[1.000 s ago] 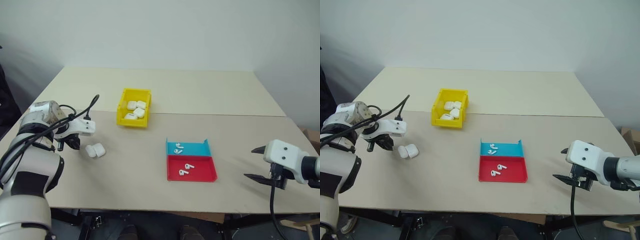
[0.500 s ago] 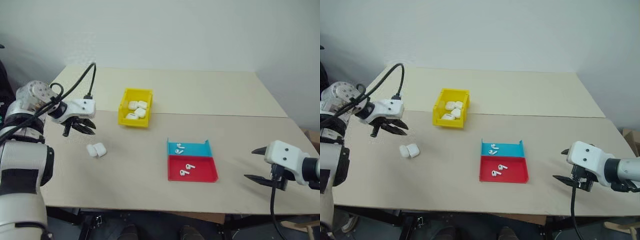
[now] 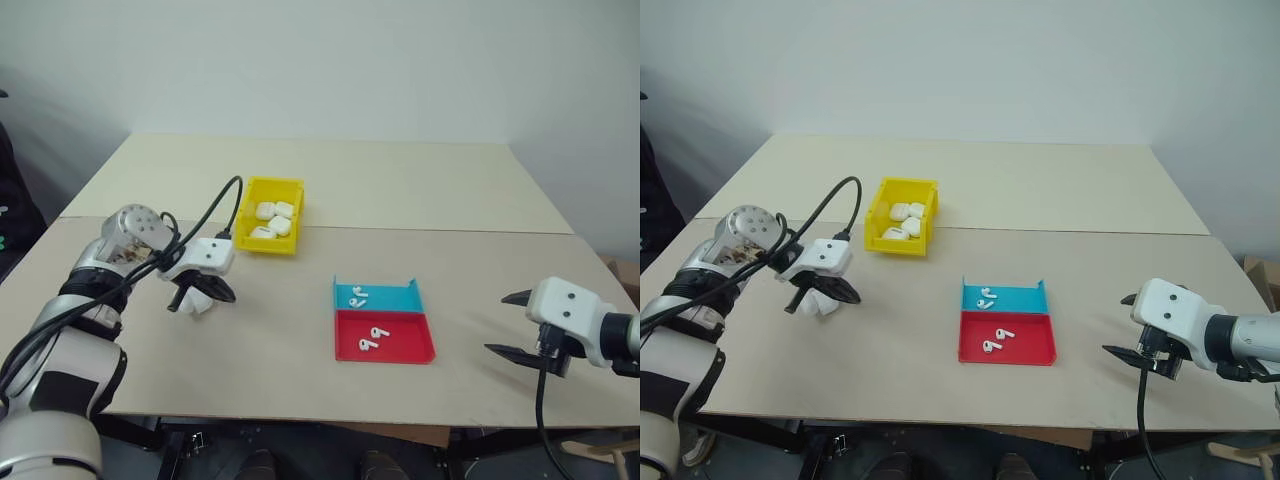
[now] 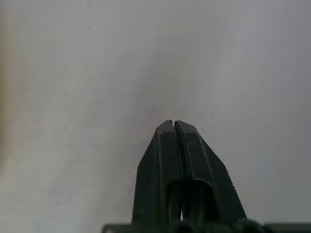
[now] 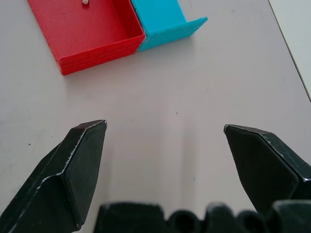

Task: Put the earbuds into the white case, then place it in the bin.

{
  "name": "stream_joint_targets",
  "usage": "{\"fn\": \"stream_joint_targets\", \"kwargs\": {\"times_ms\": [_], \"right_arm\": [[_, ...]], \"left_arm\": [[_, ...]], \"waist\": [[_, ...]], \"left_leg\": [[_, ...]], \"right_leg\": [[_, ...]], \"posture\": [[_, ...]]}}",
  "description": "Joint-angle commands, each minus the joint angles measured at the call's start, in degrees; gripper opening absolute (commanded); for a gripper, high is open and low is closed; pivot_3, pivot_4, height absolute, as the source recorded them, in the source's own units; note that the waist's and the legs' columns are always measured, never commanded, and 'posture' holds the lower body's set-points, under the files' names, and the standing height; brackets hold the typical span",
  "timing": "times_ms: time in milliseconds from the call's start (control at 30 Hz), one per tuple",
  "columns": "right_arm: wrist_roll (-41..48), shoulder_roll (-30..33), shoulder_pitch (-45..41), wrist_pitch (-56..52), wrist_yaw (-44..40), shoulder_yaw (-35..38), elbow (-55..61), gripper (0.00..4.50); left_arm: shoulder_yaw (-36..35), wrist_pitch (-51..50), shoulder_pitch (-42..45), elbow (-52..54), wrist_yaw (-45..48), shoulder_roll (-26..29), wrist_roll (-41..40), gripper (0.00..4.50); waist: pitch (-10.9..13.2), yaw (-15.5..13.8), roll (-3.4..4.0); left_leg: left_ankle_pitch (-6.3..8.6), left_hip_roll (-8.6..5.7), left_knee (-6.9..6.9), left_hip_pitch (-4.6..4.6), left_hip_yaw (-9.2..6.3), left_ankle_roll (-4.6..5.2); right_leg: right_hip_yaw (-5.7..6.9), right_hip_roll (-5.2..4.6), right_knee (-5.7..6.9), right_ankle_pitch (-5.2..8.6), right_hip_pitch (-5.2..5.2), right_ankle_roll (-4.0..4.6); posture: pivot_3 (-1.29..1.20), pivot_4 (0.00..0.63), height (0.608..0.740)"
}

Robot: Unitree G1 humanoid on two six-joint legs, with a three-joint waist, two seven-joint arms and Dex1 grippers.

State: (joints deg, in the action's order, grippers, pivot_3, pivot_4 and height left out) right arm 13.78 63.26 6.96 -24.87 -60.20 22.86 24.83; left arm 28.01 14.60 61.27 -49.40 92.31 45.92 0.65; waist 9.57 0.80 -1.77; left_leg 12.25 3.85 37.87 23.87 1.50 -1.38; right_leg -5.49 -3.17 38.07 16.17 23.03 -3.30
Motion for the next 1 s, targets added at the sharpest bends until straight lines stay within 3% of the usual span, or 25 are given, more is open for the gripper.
{"fn": "stream_joint_targets", "kwargs": {"times_ms": [33,167,400,533,667,1000], "right_arm": [[0.0,-0.2,0.3,-0.5,0.6,1.4,1.3,4.50],[-0.3,-0.1,0.4,-0.3,0.9,0.7,1.1,4.50],[-0.3,0.0,-0.9,-0.2,1.4,-0.5,0.3,4.50],[-0.5,-0.2,-0.3,0.2,1.4,-0.1,0.2,4.50],[-0.5,-0.3,0.3,0.1,1.4,0.3,0.4,4.50],[-0.3,-0.5,-0.9,0.1,1.9,-0.8,-0.7,4.50]], "left_arm": [[-2.8,-6.0,-1.4,7.4,-1.2,1.2,1.0,0.03],[1.5,-7.8,-4.8,16.8,0.1,6.3,-0.6,0.03],[6.6,-6.1,-6.0,16.9,0.2,10.2,2.8,0.03],[9.2,-5.8,-7.5,18.7,0.2,14.1,0.8,0.03],[9.8,-4.5,-8.6,18.4,0.2,16.7,2.7,0.03],[7.9,-7.2,-6.4,21.6,0.2,22.6,-2.3,0.03]], "waist": [[0.0,0.0,0.00],[0.0,0.5,0.00],[0.0,0.3,0.01],[0.0,0.2,0.01],[0.0,0.0,0.01],[0.0,0.0,0.01]], "left_leg": [[0.00,0.00,0.00,0.00,0.00,0.00],[0.00,0.01,0.00,0.00,-0.01,0.00],[0.00,0.01,0.00,-0.06,-0.01,0.01],[0.01,0.01,0.00,-0.04,0.00,0.02],[0.01,0.02,0.00,-0.03,0.00,0.02],[0.01,0.02,0.00,-0.03,0.00,0.02]], "right_leg": [[0.00,0.00,0.00,0.00,0.00,0.00],[-0.01,0.00,-0.01,0.00,0.01,0.00],[-0.02,0.02,0.00,-0.01,-0.03,-0.01],[-0.03,0.01,-0.01,-0.01,-0.01,-0.01],[-0.02,0.01,-0.02,-0.01,-0.01,-0.01],[-0.01,0.01,-0.03,-0.01,-0.01,-0.01]], "posture": [[0.00,0.150,0.740],[0.00,0.150,0.740],[0.00,0.150,0.740],[0.00,0.150,0.740],[0.00,0.150,0.740],[0.00,0.150,0.740]]}}
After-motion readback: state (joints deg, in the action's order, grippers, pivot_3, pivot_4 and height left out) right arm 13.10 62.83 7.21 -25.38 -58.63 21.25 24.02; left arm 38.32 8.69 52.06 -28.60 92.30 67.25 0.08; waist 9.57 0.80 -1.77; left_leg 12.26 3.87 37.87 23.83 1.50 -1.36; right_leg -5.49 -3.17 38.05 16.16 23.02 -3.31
